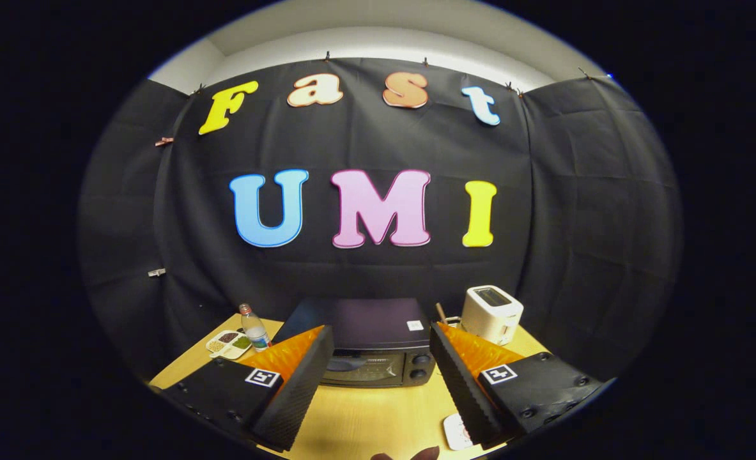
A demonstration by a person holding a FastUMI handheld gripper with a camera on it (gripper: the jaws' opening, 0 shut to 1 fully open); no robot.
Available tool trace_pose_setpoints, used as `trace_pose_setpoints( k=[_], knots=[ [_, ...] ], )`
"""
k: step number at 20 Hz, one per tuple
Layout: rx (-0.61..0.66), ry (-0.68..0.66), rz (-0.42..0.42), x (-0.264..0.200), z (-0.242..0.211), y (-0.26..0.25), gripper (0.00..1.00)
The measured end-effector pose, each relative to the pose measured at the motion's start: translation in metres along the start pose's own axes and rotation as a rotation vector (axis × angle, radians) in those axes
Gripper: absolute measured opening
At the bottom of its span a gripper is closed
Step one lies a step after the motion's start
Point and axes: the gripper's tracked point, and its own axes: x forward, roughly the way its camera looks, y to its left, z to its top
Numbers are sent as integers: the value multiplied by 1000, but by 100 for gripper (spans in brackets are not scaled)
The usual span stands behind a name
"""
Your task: Open the toaster oven, put the food inside, and close the toaster oven door.
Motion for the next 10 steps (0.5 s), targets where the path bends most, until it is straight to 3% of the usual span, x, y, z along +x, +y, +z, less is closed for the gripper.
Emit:
trace_pose_setpoints(
  k=[4,10],
  knots=[
    [19,96,15,54,-44,27,98],
    [-59,214,26,122,-114,48,98]
  ],
)
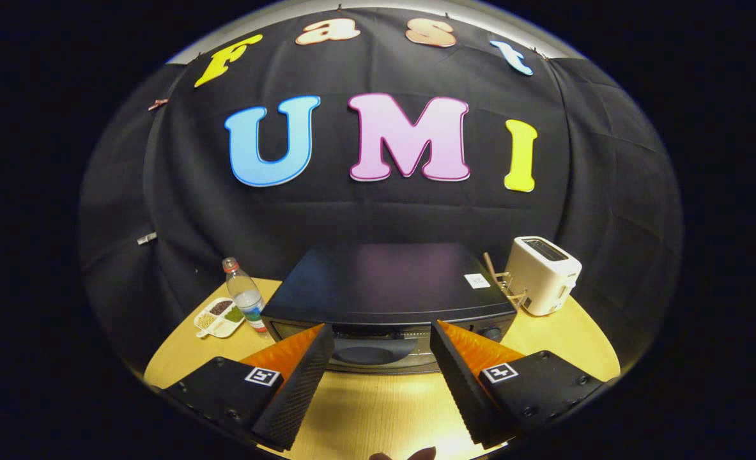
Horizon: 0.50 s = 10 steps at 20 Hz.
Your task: Open the toaster oven, put the food inside, and close the toaster oven door.
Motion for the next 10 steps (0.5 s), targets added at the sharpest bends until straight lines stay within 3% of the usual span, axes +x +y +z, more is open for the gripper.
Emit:
trace_pose_setpoints(
  k=[4,10],
  knots=[
    [3,69,-1,33,-29,7,98],
    [33,54,-20,44,-22,9,98]
  ],
)
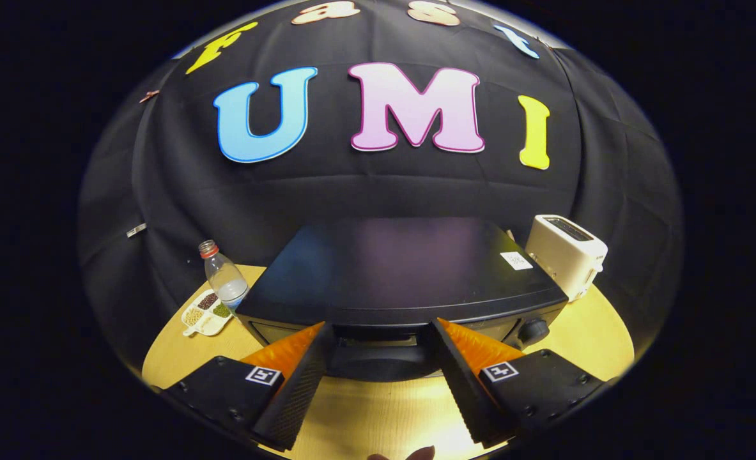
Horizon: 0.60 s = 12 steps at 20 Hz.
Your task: Open the toaster oven, put the food inside, and close the toaster oven door.
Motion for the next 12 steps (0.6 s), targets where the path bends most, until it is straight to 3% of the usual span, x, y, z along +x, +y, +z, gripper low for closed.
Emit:
trace_pose_setpoints(
  k=[6,12],
  knots=[
    [-9,12,-2,-16,-20,1,100],
    [-5,39,-19,-59,-76,-1,100]
  ],
)
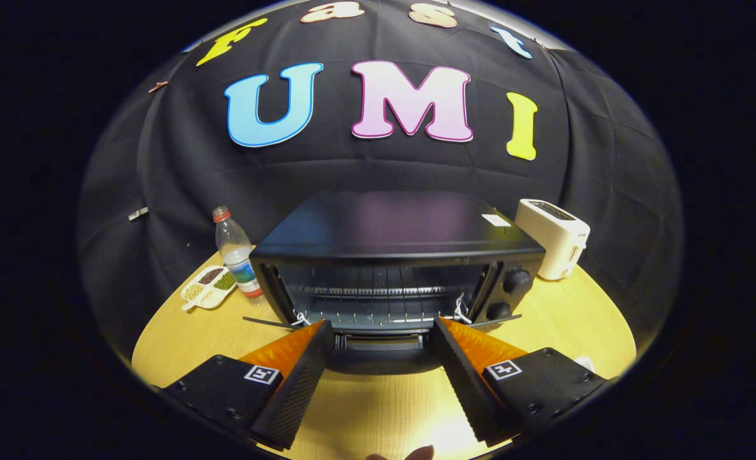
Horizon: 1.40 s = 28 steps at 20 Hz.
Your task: Open the toaster oven, put the food inside, and close the toaster oven door.
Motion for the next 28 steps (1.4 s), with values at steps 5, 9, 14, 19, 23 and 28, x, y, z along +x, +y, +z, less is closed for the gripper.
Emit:
trace_pose_setpoints(
  k=[5,9,14,19,23,28],
  knots=[
    [-23,110,-9,-15,-67,-7,100],
    [-40,176,12,-19,-94,-9,100],
    [25,213,44,-49,-87,-17,100],
    [100,331,83,-96,-69,-68,100],
    [114,489,113,-125,-69,-142,99],
    [107,636,65,-117,-72,-260,99]
  ],
)
